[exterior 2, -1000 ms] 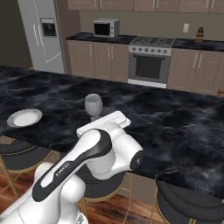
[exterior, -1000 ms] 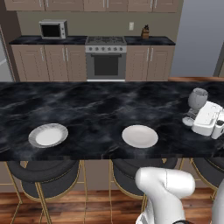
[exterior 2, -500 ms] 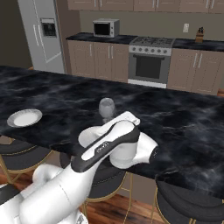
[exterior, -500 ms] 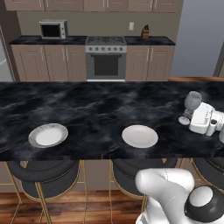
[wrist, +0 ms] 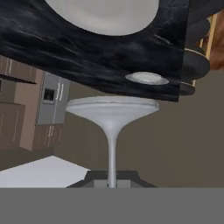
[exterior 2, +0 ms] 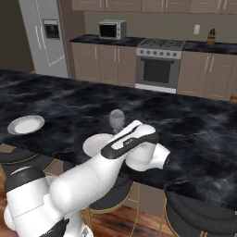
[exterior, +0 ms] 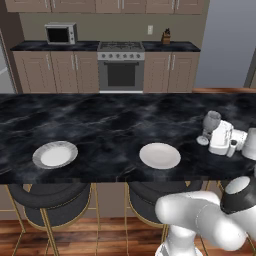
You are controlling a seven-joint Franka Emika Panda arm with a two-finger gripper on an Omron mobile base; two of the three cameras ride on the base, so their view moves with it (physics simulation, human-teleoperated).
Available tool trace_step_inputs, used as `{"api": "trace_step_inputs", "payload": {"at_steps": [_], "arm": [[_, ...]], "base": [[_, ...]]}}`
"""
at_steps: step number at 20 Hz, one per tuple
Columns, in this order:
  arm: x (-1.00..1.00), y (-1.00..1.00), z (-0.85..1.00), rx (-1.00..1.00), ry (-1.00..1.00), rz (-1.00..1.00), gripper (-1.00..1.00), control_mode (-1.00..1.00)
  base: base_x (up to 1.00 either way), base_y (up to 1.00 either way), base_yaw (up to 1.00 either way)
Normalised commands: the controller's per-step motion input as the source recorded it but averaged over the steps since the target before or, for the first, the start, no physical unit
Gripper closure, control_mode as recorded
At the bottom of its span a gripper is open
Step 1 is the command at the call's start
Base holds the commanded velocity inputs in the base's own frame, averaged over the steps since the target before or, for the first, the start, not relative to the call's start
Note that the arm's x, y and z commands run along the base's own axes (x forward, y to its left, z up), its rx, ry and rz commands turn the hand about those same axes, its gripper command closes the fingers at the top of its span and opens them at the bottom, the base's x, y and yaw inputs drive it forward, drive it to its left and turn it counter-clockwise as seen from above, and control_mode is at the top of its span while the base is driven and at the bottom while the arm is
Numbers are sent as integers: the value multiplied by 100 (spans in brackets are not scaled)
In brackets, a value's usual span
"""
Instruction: Retrieve the wine glasses from the counter and place one next to each plate.
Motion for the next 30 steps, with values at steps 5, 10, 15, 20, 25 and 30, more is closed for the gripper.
{"api": "trace_step_inputs", "payload": {"at_steps": [5,10,15,20,25,30], "arm": [[12,0,-42,-3,-17,4,100,-100],[23,0,-53,-7,-6,1,100,-100],[51,13,-34,-11,-1,0,100,-100],[34,0,-24,-6,-4,0,100,-100],[29,-11,-19,0,0,0,100,-100],[21,-19,-6,1,16,1,100,-100]], "base": [[0,0,0],[0,0,0],[0,0,0],[0,0,0],[0,0,0],[0,0,0]]}}
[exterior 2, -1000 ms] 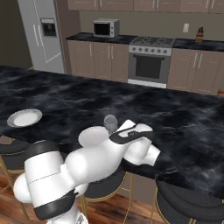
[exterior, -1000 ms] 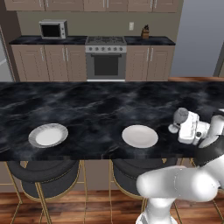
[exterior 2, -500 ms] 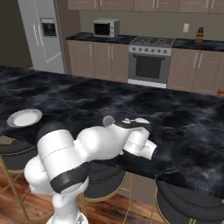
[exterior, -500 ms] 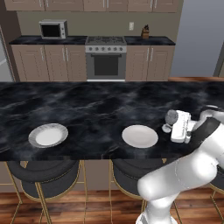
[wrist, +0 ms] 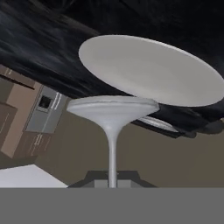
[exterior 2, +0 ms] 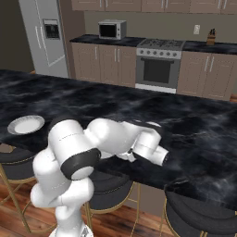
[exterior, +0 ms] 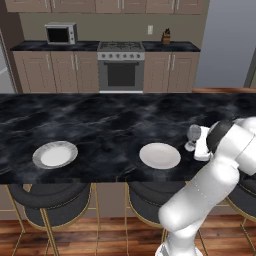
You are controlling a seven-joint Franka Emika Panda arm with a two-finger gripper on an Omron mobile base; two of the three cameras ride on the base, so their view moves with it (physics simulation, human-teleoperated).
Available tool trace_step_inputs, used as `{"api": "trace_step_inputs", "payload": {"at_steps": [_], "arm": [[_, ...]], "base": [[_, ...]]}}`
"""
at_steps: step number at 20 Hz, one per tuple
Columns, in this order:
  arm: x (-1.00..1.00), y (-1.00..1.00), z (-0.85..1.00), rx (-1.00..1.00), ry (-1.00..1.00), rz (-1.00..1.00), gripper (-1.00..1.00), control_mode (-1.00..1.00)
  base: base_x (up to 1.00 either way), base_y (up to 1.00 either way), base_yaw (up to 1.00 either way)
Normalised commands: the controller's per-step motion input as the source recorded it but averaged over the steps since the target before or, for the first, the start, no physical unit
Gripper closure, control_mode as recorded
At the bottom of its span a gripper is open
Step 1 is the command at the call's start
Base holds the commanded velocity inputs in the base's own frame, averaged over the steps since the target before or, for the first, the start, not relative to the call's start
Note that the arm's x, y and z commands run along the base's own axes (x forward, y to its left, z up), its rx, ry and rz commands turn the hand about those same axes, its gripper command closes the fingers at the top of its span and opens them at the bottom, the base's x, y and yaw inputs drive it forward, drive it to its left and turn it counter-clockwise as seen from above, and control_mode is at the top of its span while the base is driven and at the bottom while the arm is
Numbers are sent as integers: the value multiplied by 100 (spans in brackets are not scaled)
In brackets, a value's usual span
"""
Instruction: Retrieve the wine glasses from the counter and place one next to each plate.
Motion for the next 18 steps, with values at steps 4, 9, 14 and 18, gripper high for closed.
{"api": "trace_step_inputs", "payload": {"at_steps": [4,9,14,18], "arm": [[18,-23,-5,1,24,5,100,-100],[11,-5,-12,0,17,8,100,-100],[0,0,-23,0,1,6,100,-100],[0,2,-28,0,0,3,100,-100]], "base": [[0,0,0],[0,0,0],[0,0,0],[0,0,0]]}}
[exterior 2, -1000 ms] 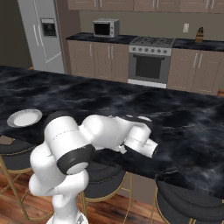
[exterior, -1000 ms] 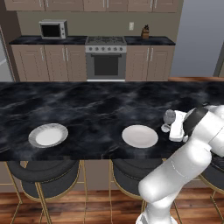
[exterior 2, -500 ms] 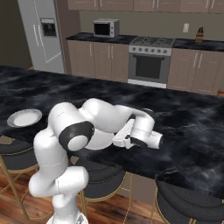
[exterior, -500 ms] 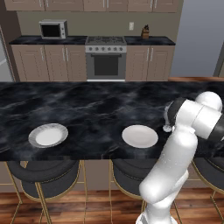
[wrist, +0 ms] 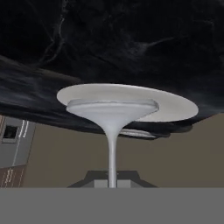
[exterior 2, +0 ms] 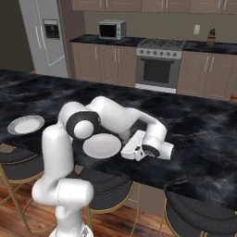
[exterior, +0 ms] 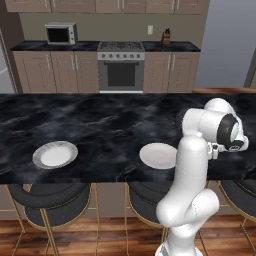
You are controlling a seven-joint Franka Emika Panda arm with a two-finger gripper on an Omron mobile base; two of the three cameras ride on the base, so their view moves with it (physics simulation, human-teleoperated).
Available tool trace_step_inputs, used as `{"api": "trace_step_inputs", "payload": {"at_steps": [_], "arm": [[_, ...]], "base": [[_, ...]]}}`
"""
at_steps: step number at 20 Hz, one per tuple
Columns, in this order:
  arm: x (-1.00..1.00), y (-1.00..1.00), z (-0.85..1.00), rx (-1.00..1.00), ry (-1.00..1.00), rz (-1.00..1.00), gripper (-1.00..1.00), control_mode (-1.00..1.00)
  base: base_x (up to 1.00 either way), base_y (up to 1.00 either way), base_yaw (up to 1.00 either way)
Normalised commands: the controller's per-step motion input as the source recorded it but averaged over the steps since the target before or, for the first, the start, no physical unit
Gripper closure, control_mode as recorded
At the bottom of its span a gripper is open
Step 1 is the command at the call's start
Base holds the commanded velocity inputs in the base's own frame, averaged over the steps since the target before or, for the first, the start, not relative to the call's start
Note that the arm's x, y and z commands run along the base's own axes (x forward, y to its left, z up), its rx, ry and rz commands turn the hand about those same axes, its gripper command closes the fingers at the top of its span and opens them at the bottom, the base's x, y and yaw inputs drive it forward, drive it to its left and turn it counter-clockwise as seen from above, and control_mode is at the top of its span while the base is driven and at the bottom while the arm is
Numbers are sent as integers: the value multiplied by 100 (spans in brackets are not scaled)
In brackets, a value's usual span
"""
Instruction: Retrieve the wine glasses from the counter and place one next to each plate.
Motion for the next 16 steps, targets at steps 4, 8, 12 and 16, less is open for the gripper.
{"api": "trace_step_inputs", "payload": {"at_steps": [4,8,12,16], "arm": [[10,4,-27,0,1,1,100,-100],[24,11,-22,0,11,0,100,-100],[23,23,-27,0,14,0,100,-100],[20,13,-25,0,10,0,100,-100]], "base": [[0,0,0],[0,0,0],[0,0,0],[0,0,0]]}}
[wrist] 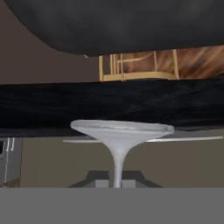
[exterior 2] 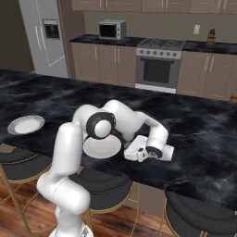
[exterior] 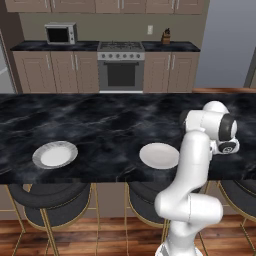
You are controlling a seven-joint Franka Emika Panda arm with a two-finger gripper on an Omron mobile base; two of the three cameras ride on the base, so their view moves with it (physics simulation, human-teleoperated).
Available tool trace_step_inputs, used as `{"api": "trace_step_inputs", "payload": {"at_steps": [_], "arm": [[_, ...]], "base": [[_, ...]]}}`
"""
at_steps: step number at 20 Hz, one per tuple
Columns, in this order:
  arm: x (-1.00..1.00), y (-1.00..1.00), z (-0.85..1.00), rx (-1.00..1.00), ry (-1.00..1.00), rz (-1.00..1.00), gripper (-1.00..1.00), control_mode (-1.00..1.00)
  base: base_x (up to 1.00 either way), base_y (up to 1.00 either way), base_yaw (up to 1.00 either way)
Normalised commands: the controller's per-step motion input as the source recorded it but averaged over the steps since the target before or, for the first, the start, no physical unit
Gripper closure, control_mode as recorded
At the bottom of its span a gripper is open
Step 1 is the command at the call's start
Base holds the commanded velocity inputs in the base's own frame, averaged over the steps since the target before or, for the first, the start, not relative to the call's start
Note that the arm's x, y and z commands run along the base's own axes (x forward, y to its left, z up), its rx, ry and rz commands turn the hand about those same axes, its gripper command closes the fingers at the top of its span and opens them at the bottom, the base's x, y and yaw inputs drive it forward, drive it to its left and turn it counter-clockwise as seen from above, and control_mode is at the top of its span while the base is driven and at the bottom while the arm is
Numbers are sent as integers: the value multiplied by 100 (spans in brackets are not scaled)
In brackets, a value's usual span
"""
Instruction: Retrieve the wine glasses from the counter and place one next to each plate.
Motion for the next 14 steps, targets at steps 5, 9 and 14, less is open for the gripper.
{"api": "trace_step_inputs", "payload": {"at_steps": [5,9,14], "arm": [[10,0,-20,0,0,0,100,-100],[2,0,-24,0,0,0,100,-100],[0,0,-25,0,0,0,100,-100]], "base": [[0,0,0],[0,0,0],[0,0,0]]}}
